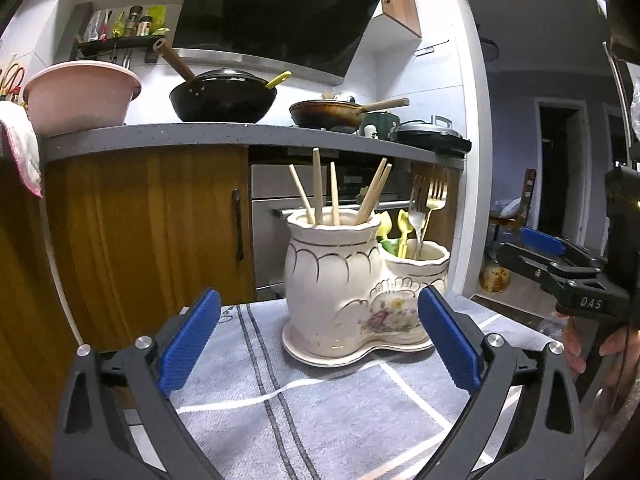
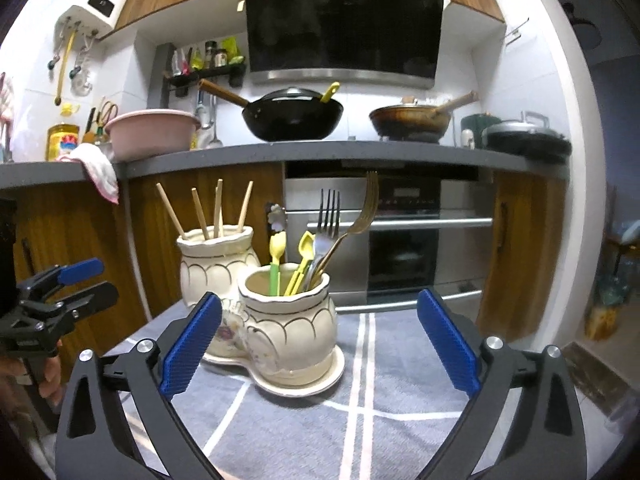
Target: Organize utensils
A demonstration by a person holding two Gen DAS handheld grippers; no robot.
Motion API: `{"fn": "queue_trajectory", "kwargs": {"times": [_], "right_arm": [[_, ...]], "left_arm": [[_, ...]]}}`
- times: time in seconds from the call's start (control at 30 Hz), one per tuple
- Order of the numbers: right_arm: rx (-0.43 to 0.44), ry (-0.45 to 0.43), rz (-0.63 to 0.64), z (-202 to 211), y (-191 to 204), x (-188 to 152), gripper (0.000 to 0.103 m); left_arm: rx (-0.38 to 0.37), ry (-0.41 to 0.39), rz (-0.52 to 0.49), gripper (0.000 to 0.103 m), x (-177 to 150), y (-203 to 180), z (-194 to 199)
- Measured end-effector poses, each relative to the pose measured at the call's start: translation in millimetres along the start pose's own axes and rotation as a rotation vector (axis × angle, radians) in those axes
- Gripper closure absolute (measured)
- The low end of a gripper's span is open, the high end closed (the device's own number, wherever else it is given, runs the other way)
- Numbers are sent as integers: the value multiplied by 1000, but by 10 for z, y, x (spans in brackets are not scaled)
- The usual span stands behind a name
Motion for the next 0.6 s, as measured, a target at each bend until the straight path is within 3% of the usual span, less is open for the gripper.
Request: {"fn": "queue_trajectory", "kwargs": {"times": [0.6], "right_arm": [[-28,-14,27,24,45,-23,6]], "left_arm": [[41,21,-35,6,-23,-65,-17]]}}
Point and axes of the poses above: each gripper's, at about its wrist camera, not at the fingertips, and z roughly against the way its jaws point, y to its left, x to its top, the point moved 2 cm from there along -z, roughly the way its jaws point, and after that the axes turned 14 degrees about x, right-handed, at the moved point
